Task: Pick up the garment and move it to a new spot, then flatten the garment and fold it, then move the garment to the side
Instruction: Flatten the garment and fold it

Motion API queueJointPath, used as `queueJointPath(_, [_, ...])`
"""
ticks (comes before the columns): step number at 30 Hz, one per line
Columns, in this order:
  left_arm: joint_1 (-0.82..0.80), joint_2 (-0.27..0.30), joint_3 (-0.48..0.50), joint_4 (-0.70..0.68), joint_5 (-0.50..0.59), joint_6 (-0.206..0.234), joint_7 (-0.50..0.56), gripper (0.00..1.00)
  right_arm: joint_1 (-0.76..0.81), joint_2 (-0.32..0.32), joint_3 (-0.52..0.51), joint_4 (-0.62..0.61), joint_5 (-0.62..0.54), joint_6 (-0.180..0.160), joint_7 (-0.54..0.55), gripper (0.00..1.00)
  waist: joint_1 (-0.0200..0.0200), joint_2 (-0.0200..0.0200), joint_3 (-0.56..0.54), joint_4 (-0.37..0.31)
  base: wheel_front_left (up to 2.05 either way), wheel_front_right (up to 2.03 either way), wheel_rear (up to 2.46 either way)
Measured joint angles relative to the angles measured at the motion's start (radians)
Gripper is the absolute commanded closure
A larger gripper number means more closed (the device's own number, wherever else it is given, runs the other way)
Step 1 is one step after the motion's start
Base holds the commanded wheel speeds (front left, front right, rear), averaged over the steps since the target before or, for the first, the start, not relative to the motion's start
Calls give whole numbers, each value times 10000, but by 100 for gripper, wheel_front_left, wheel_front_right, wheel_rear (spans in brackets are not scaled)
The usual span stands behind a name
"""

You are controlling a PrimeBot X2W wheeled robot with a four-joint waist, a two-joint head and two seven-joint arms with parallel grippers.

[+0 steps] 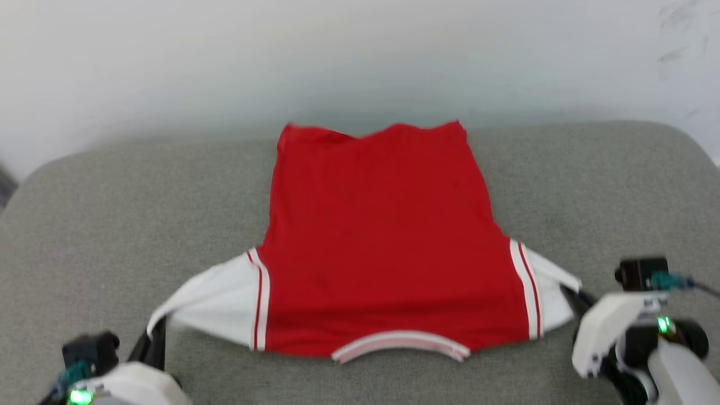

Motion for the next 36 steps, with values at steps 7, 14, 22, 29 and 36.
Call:
queueJointPath(7, [2469, 355, -8, -2742, 2, 1172, 899, 100, 2827, 245, -1080, -2316, -510, -2, 1298, 100, 0, 0, -571, 136, 0, 0, 0])
queueJointPath(14, [3402, 397, -251, -4004, 138, 1714, 1294, 100, 4791, 1055, -2176, -3981, -1406, -4, 2522, 85, 1, 0, -523, 283, 0, 0, 0])
queueJointPath(22, [3266, 349, -497, -4800, 418, 1810, 1304, 100, 4608, 1534, -2857, -5229, -1534, -8, 1824, 0, 3, 0, -307, 544, 0, 0, 0])
queueJointPath(29, [2596, 276, -564, -5565, 598, 1820, 1151, 100, 2084, 1574, -4011, -4872, -1471, -8, 1561, 0, 4, 0, 396, 901, 0, 0, 0])
queueJointPath(36, [1421, -140, -924, -5768, 727, 1312, 677, 100, -1599, 376, -4195, -3016, -1513, -8, 2594, 0, 6, 0, 1603, 1601, 0, 0, 0])
